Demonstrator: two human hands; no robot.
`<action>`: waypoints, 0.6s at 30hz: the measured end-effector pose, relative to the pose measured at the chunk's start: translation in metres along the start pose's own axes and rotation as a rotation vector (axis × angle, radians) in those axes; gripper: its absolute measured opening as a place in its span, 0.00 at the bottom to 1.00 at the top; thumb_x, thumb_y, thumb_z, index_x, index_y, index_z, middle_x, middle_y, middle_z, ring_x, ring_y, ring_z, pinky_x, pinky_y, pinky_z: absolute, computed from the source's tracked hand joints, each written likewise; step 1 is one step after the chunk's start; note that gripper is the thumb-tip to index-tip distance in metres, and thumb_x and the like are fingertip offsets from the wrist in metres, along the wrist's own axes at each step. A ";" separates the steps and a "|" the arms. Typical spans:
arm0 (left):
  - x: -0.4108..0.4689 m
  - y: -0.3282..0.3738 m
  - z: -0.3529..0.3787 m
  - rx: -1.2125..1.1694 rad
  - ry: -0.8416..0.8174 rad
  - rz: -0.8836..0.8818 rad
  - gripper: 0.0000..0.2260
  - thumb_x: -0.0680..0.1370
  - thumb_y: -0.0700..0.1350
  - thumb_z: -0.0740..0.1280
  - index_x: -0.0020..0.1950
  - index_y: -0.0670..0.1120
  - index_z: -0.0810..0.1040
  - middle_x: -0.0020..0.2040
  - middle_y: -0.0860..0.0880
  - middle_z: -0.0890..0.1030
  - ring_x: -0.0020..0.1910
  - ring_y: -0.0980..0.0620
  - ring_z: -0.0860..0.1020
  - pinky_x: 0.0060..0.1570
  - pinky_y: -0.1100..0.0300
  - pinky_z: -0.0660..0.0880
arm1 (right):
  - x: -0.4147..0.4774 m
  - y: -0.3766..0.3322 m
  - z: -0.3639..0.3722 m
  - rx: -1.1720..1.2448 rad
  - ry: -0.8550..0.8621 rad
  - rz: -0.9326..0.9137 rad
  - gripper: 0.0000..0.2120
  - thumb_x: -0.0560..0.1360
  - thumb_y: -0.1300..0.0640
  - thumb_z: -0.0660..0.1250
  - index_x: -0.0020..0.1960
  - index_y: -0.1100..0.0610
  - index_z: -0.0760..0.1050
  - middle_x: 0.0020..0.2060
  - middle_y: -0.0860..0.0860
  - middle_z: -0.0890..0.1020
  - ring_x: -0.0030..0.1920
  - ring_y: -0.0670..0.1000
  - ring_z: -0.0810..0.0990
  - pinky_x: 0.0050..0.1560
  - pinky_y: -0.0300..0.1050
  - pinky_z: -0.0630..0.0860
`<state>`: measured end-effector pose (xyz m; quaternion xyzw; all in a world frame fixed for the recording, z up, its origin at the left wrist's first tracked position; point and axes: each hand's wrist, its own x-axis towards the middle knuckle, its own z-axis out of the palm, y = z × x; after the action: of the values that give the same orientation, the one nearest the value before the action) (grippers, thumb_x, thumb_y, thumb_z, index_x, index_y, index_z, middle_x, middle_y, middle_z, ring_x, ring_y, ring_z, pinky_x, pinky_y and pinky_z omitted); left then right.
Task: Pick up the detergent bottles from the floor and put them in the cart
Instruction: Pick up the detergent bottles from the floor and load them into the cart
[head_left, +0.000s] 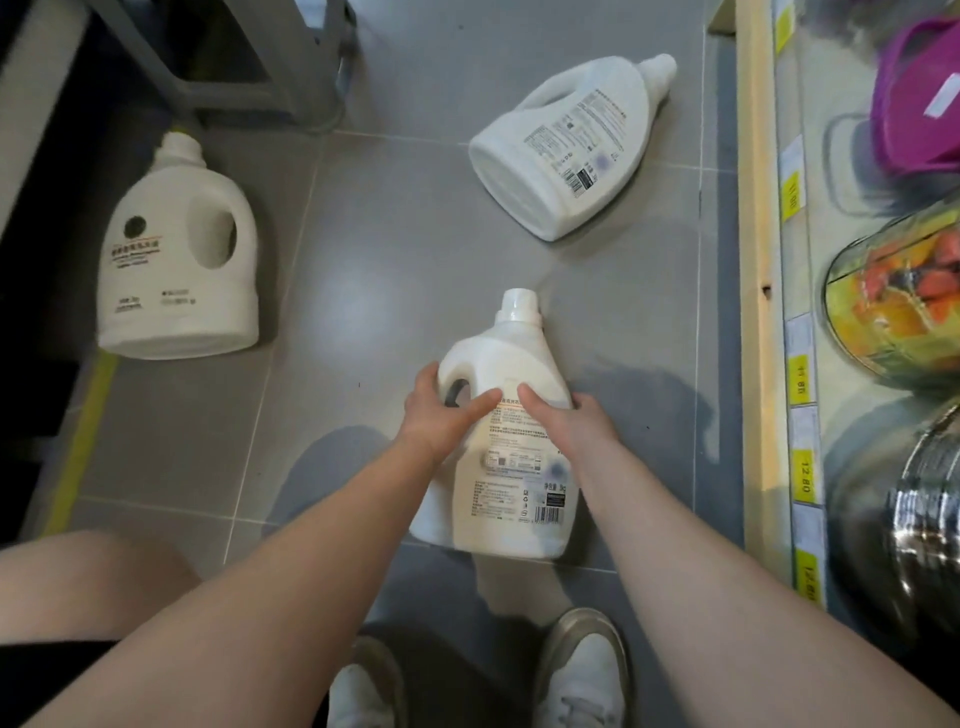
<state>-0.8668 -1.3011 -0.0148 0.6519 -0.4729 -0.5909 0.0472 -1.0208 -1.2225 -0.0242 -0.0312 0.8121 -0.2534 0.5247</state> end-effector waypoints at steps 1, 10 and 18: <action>0.001 -0.001 0.000 0.003 -0.007 -0.003 0.47 0.71 0.56 0.82 0.83 0.51 0.60 0.75 0.46 0.73 0.68 0.43 0.79 0.67 0.40 0.78 | 0.002 0.002 0.001 0.018 -0.012 0.019 0.55 0.53 0.25 0.78 0.71 0.55 0.73 0.59 0.52 0.85 0.56 0.57 0.86 0.50 0.52 0.84; 0.009 -0.001 -0.011 0.074 -0.064 -0.048 0.41 0.74 0.53 0.81 0.80 0.49 0.61 0.69 0.47 0.75 0.62 0.44 0.79 0.50 0.56 0.75 | 0.000 0.011 0.004 0.150 -0.040 0.019 0.49 0.49 0.28 0.83 0.60 0.53 0.71 0.56 0.52 0.86 0.53 0.57 0.87 0.60 0.60 0.83; 0.007 0.031 -0.023 0.005 -0.007 0.124 0.47 0.65 0.58 0.85 0.77 0.55 0.64 0.72 0.47 0.74 0.66 0.42 0.79 0.64 0.42 0.80 | -0.010 -0.016 -0.002 0.302 0.006 -0.107 0.53 0.49 0.31 0.83 0.70 0.50 0.74 0.56 0.49 0.87 0.52 0.54 0.88 0.56 0.58 0.86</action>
<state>-0.8668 -1.3342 0.0057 0.6194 -0.5141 -0.5878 0.0806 -1.0213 -1.2327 -0.0083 0.0058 0.7636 -0.4002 0.5067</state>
